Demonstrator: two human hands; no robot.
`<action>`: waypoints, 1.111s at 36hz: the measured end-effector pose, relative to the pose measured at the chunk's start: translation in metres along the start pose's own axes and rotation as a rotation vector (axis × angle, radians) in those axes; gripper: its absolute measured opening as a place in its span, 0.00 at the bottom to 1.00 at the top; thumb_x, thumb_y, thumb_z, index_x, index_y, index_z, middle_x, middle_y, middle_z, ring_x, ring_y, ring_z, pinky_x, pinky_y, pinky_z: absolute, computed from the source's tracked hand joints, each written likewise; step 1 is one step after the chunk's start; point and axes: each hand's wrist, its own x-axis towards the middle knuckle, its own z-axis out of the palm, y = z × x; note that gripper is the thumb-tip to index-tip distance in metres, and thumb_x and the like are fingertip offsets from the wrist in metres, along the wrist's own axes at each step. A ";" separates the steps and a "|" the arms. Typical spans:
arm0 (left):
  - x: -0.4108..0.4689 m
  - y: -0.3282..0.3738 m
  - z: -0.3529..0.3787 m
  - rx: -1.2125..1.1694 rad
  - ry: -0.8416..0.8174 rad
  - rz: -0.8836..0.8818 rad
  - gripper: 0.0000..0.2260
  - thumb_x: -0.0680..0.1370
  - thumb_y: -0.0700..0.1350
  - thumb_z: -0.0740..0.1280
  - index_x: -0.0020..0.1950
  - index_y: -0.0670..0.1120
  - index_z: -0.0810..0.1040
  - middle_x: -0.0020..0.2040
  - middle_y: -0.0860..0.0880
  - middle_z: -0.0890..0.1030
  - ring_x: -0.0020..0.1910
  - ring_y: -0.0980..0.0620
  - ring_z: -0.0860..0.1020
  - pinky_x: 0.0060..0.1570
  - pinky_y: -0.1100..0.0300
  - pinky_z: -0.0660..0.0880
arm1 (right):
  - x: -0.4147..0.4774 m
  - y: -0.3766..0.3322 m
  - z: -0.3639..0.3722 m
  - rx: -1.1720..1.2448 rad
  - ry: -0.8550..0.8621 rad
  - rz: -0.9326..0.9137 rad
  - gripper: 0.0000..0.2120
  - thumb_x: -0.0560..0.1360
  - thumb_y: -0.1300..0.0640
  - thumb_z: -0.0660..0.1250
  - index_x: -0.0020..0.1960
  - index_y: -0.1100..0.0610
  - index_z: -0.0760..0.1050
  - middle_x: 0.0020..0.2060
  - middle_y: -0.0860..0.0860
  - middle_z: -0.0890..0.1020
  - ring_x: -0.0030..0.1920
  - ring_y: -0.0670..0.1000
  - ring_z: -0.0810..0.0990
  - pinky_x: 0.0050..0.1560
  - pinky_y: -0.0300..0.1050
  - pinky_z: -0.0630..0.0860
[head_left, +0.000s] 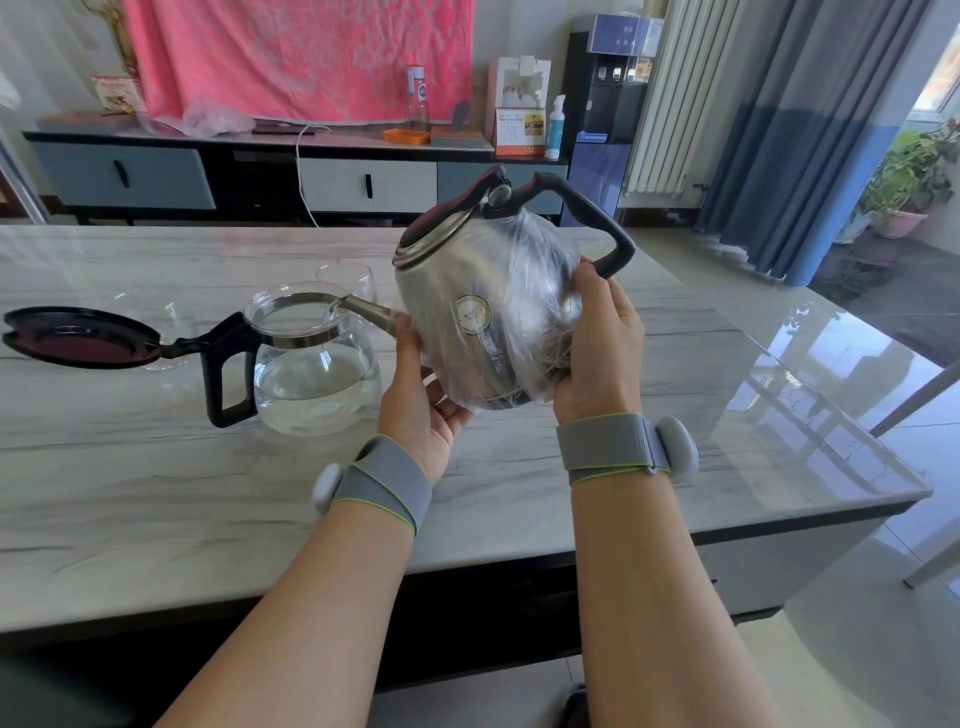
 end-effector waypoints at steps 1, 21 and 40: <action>0.000 0.000 0.000 0.000 0.000 0.000 0.28 0.73 0.68 0.68 0.57 0.45 0.80 0.47 0.44 0.86 0.44 0.48 0.86 0.40 0.53 0.83 | 0.000 0.000 0.000 0.001 0.000 -0.003 0.08 0.83 0.56 0.68 0.57 0.55 0.85 0.50 0.50 0.86 0.57 0.53 0.84 0.67 0.57 0.79; 0.002 -0.001 0.000 0.009 -0.009 0.021 0.25 0.74 0.67 0.68 0.53 0.46 0.80 0.40 0.47 0.86 0.39 0.50 0.85 0.44 0.53 0.83 | 0.003 0.002 -0.001 0.009 -0.027 -0.009 0.08 0.83 0.56 0.68 0.50 0.51 0.86 0.47 0.49 0.86 0.54 0.53 0.83 0.68 0.60 0.78; 0.000 -0.001 0.000 0.011 -0.005 0.030 0.25 0.74 0.67 0.69 0.54 0.45 0.80 0.40 0.46 0.86 0.41 0.49 0.86 0.44 0.52 0.83 | 0.008 0.008 -0.003 0.001 -0.004 -0.028 0.07 0.81 0.53 0.70 0.49 0.50 0.87 0.49 0.51 0.86 0.63 0.59 0.84 0.70 0.65 0.77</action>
